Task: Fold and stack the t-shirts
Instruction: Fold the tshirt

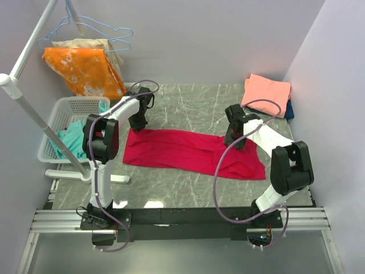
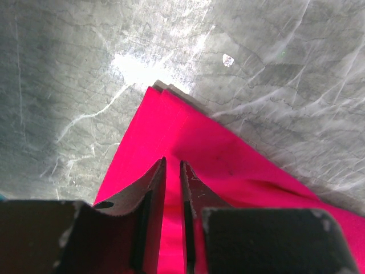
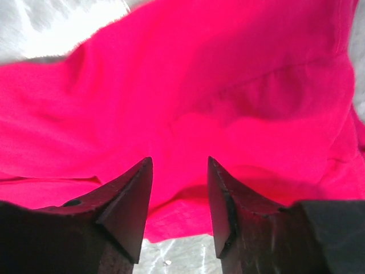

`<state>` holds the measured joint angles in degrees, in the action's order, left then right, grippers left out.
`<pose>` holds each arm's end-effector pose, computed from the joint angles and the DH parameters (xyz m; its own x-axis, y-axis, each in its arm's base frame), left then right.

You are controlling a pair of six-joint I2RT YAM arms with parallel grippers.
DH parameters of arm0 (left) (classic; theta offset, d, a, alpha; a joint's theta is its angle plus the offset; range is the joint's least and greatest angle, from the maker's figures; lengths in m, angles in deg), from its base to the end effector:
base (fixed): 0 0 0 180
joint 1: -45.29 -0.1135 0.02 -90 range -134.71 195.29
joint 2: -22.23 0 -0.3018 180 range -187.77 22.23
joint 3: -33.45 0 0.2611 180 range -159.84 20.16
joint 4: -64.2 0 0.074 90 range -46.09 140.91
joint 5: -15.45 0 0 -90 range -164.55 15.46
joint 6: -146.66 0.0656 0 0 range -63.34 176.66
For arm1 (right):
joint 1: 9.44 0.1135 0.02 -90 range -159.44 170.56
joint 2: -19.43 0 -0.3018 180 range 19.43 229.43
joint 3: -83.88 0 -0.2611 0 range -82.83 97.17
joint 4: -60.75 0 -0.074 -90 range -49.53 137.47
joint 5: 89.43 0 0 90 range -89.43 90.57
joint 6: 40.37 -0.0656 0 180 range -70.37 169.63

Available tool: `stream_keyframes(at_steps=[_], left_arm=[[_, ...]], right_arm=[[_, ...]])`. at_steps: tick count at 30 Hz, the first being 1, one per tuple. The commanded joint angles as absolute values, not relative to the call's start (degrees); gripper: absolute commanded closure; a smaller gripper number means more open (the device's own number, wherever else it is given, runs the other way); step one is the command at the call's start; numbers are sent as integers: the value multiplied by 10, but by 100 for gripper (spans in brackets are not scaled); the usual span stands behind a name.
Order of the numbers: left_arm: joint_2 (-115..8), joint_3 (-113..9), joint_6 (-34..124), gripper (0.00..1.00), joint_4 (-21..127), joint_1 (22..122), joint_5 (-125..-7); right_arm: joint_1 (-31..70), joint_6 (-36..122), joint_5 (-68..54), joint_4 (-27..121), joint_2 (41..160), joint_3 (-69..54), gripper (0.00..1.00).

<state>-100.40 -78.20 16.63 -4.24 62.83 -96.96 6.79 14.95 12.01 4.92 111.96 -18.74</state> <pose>0.4498 -0.1159 0.1856 -0.8540 -0.3537 -0.3816 -0.4406 0.8817 0.1689 0.3209 0.0799 0.2160 -0.8670 0.3285 -0.3747 0.3423 0.9391 0.0312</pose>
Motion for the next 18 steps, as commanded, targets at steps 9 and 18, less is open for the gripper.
stream_keyframes(at_steps=[9, 18], left_arm=[[-990, -793, 175, 78, -39, 627, -978], [-992, -784, 175, 78, -32, 627, -974]], right_arm=[[88, 107, 58, 52, 1053, -319, 60], [172, 51, 40, 15, 995, -338, 61]])
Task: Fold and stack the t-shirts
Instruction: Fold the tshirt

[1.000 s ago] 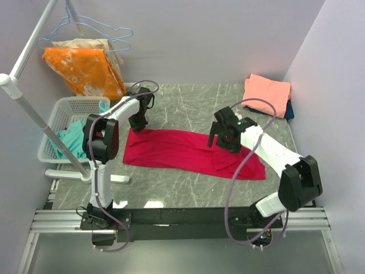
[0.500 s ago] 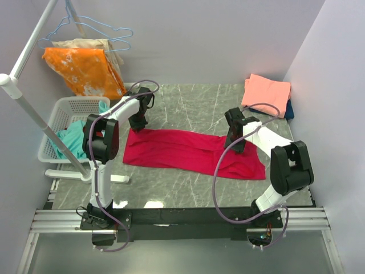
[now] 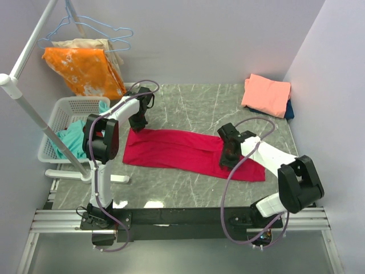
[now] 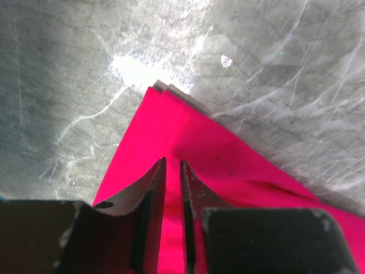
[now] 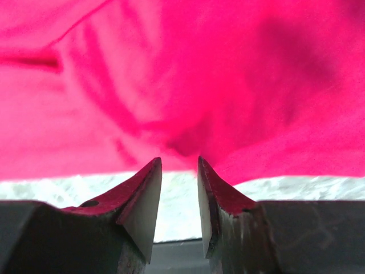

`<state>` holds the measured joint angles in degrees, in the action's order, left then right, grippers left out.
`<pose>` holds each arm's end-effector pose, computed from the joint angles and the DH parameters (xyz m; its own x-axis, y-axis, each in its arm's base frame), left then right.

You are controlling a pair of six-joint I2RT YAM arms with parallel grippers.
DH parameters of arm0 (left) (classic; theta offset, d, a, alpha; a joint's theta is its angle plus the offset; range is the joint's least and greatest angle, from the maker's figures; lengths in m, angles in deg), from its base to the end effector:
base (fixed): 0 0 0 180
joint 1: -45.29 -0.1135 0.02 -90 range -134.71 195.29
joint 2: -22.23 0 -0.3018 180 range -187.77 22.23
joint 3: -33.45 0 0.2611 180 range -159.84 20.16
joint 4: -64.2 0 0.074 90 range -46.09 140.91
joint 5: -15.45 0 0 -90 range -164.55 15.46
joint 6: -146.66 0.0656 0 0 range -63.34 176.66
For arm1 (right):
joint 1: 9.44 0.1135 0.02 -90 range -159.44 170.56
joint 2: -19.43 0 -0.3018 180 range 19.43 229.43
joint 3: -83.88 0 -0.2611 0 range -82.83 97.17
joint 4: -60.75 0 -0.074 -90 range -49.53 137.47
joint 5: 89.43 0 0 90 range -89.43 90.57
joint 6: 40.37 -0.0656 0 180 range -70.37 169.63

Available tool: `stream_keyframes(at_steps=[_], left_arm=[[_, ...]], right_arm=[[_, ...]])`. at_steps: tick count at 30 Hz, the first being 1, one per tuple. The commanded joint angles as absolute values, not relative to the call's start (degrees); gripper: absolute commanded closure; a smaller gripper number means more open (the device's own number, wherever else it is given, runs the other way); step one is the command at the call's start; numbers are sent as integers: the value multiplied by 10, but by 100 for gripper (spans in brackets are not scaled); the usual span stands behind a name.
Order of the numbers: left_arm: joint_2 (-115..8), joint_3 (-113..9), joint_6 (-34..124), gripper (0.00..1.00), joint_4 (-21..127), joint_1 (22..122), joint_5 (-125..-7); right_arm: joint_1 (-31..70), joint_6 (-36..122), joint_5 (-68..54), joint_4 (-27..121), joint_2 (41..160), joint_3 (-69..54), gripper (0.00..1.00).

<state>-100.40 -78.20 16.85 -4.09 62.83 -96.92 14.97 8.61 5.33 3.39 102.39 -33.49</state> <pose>0.4501 -0.1161 0.1856 -0.8548 -0.3508 -0.3824 -0.4376 0.8833 0.1680 0.2368 0.1015 0.1861 -0.9310 0.2958 -0.2141 0.2853 0.9552 0.0788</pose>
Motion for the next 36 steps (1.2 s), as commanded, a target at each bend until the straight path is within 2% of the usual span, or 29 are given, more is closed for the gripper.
stream_keyframes(at_steps=[1, 5, 10, 13, 20, 25, 36], left_arm=[[-993, -784, 175, 78, -32, 627, -974], [-991, -784, 175, 78, -33, 627, -974], [-989, -788, 179, 78, -38, 627, -981], [-989, -785, 178, 78, -38, 627, -980], [-985, -781, 176, 78, -46, 627, -992], [-966, -767, 176, 78, -42, 625, -993], [-940, -752, 178, 77, -43, 609, -992]], right_arm=[[173, 45, 38, 16, 995, -342, 61], [172, 37, 58, 15, 996, -336, 62], [106, 53, 83, 11, 1006, -291, 61], [44, 85, 79, 25, 1045, -264, 64], [27, 175, 191, -60, 1193, -131, 65], [-12, 211, 153, -49, 1239, -113, 65], [-73, 248, 224, -103, 1339, -52, 65]])
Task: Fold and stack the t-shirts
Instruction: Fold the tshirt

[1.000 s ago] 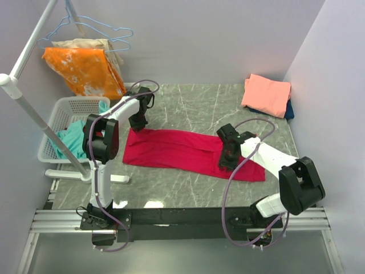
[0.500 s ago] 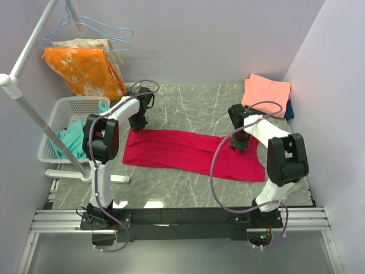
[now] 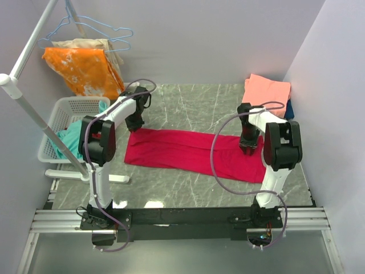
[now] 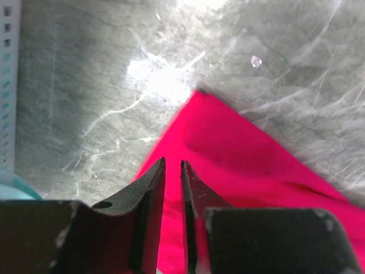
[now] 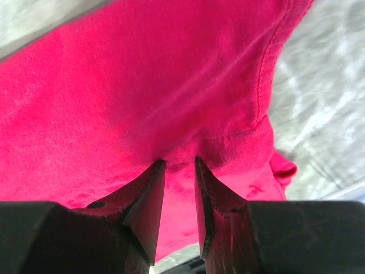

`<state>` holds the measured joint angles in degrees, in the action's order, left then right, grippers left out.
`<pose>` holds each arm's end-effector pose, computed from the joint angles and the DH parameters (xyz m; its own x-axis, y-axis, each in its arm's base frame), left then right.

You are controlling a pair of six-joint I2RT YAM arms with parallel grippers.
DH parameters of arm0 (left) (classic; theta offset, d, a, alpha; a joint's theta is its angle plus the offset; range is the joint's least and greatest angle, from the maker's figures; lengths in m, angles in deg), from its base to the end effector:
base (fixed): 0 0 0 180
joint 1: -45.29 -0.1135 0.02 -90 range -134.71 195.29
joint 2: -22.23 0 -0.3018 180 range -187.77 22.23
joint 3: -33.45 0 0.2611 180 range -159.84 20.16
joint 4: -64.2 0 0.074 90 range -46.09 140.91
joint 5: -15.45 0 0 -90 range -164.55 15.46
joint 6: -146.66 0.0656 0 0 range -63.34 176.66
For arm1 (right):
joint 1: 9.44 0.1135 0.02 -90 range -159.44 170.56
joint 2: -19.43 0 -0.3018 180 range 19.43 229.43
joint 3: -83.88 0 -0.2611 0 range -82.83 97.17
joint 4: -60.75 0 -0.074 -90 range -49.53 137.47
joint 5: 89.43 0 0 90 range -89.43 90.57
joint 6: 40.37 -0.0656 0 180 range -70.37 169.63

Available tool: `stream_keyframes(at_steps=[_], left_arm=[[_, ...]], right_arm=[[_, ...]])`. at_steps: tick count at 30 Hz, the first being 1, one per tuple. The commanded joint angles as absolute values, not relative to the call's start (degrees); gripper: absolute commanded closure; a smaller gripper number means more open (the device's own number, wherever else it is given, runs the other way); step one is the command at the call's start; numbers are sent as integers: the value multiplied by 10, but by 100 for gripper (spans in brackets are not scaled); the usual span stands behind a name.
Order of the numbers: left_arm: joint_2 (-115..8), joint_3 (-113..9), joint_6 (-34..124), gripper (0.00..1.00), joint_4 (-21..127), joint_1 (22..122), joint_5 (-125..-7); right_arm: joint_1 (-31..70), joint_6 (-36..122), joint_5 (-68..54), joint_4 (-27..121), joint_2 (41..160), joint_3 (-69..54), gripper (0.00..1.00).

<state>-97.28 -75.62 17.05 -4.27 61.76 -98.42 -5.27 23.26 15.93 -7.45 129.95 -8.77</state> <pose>0.4402 -0.1025 0.1973 -0.8427 -0.3588 -0.4014 -0.4577 0.8700 0.1833 0.3629 0.0090 0.1562 -0.9273 0.3618 -0.0962 0.3744 0.8935 -0.2479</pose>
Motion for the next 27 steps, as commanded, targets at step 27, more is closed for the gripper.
stream_keyframes(at_steps=[27], left_arm=[[-894, -727, 232, 82, 7, 621, -828]], right_arm=[[7, 281, 216, -106, 1329, 230, 78]])
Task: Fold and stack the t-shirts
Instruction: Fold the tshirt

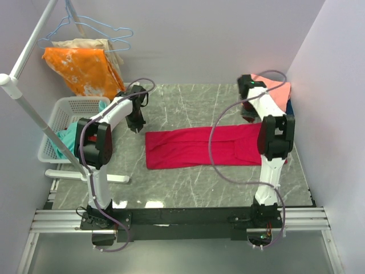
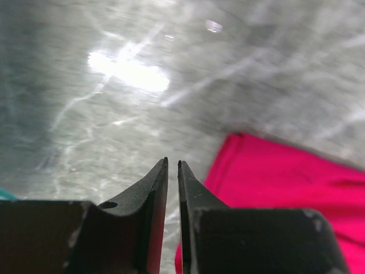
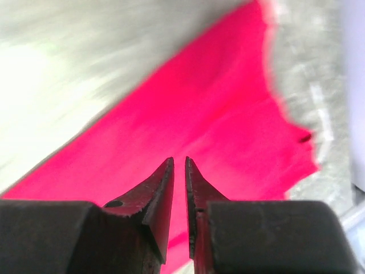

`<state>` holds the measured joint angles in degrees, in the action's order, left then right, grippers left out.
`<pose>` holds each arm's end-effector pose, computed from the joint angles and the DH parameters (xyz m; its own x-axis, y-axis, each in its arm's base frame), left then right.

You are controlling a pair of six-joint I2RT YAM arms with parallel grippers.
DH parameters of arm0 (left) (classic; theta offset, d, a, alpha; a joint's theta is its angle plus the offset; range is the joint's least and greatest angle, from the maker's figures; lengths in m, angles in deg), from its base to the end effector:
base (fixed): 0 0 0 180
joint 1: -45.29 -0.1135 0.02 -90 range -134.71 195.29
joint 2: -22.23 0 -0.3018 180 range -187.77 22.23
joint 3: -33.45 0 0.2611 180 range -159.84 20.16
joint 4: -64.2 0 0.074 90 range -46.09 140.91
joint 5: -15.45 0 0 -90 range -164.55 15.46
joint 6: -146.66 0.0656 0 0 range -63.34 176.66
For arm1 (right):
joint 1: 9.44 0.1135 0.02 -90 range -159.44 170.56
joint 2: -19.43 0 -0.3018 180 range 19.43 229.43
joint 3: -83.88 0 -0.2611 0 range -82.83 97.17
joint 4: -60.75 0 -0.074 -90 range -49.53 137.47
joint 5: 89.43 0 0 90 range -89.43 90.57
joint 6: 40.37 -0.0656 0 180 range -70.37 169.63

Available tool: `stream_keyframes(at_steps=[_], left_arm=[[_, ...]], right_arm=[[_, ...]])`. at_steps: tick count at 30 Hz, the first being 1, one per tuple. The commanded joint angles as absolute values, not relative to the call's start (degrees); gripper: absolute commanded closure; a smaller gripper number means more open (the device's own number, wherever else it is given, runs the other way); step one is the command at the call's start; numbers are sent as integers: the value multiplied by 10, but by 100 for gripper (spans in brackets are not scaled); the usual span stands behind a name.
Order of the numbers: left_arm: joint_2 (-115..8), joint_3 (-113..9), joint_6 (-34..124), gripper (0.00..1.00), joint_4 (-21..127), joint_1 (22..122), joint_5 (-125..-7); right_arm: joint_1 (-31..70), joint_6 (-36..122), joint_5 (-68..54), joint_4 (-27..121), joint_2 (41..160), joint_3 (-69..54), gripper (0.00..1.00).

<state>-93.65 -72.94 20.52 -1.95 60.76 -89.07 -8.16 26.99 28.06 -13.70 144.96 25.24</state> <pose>0.4317 -0.1024 0.2088 -0.8709 -0.3513 -0.3435 -0.3905 0.9192 0.0499 0.4824 -0.0195 0.2105 -0.8771 0.3220 -0.3563 0.4430 0.8288 -0.3417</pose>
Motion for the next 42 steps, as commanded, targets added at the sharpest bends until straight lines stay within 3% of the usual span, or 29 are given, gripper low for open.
stream_keyframes(at_steps=[1, 7, 16, 42], left_arm=[[-891, -727, 235, 81, 9, 623, -818], [-905, -726, 239, 81, 8, 649, -799], [-963, -739, 211, 83, 20, 664, -804], [-1075, -827, 163, 80, -53, 667, -917]], right_arm=[[39, 280, 203, -105, 1306, 221, 78], [123, 254, 84, -85, 1269, 165, 78], [271, 232, 26, -39, 1298, 127, 78], [445, 294, -23, -73, 1488, 304, 81]])
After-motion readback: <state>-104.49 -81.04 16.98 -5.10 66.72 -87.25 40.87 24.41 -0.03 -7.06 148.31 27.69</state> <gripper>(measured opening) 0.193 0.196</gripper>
